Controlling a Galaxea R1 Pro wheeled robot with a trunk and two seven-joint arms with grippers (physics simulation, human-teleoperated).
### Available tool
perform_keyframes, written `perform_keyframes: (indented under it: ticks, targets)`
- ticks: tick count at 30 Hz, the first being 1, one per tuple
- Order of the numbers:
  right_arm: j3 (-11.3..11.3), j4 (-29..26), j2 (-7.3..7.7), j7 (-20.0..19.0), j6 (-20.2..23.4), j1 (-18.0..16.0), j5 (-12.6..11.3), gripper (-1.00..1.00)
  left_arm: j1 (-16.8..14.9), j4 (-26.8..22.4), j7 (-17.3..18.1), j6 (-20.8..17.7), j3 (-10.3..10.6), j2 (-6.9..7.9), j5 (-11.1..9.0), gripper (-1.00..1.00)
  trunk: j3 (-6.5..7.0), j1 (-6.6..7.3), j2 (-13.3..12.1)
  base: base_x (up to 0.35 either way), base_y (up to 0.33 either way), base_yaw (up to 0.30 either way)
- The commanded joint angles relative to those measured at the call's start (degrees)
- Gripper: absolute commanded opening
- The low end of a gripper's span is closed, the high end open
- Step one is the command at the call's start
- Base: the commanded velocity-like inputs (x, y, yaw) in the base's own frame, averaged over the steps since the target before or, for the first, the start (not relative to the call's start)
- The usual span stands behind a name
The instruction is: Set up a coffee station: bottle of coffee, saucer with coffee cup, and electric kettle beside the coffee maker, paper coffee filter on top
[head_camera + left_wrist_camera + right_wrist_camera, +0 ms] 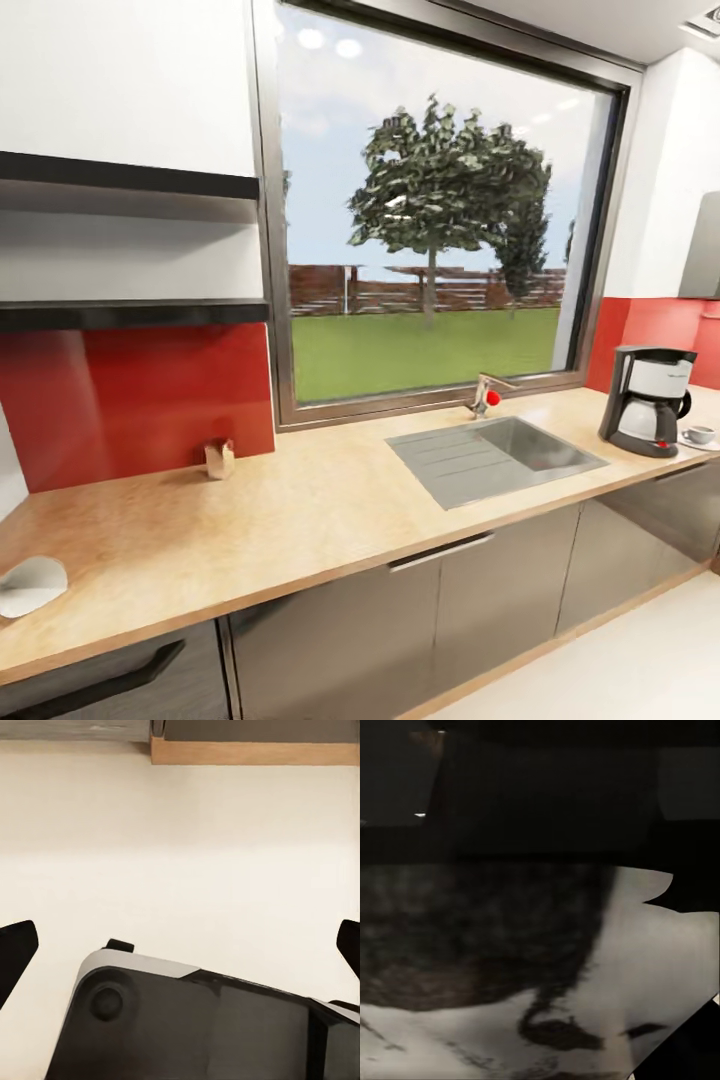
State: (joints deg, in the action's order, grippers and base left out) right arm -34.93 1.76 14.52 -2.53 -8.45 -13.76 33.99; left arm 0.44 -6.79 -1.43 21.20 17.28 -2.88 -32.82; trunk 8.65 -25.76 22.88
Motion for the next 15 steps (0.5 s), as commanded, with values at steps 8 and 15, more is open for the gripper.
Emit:
perform_keyframes:
  ticks: [8,15]
  targets:
    - [-0.49,0.17,0.06,-0.11,-0.33,-0.04,0.20,-1.00,0.03,-0.06,-0.16,0.16,0.51,0.04,-0.48,1.00,-0.24,-0.02,0.04,0.000,-0.330,0.257]
    - [-0.49,0.17,0.07,-0.11,-0.34,-0.04,0.20,-1.00,0.02,-0.06,-0.16,0.16,0.53,0.03,-0.49,1.00,-0.46,-0.02,0.04,0.000,-0.330,0.270]
